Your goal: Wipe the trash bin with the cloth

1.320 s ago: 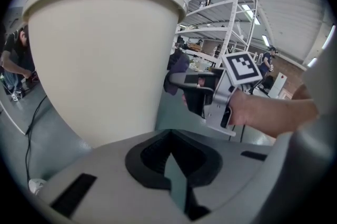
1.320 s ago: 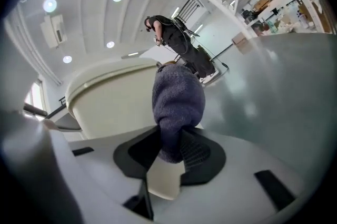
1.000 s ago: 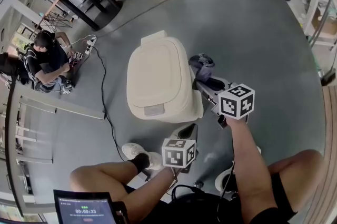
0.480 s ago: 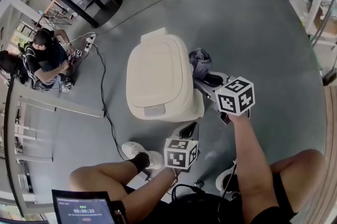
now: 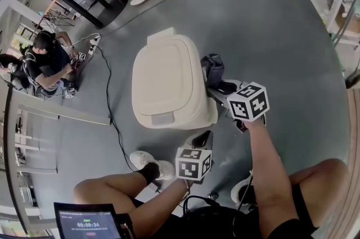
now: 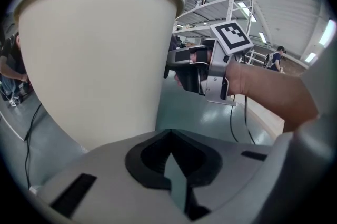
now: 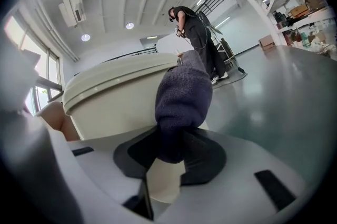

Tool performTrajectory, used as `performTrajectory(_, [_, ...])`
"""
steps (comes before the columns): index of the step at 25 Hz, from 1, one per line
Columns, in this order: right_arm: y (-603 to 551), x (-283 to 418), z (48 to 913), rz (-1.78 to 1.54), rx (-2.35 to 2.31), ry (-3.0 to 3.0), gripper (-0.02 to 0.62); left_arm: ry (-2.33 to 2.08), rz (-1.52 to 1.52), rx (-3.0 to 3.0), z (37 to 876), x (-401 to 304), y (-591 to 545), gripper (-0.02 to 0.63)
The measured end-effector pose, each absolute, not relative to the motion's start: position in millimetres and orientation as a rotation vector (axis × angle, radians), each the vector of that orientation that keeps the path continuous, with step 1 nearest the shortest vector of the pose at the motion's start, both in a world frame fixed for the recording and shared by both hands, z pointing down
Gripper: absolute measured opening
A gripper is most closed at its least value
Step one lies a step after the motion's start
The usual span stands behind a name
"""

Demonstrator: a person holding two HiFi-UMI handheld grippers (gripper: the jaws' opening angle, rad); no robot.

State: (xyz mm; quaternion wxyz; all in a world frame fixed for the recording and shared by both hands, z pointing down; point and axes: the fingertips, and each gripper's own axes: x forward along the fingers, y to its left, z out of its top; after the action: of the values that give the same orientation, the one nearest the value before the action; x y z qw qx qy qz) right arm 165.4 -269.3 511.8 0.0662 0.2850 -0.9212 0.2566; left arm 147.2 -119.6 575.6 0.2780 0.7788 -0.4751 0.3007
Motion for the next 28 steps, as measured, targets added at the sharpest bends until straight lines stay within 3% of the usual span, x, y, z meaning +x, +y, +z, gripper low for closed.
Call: performTrajectory(28, [-237,159,627,0.611,0.644,-2.388,0.107,-1.210,0.843,2.078,594,158,-114,-0.002])
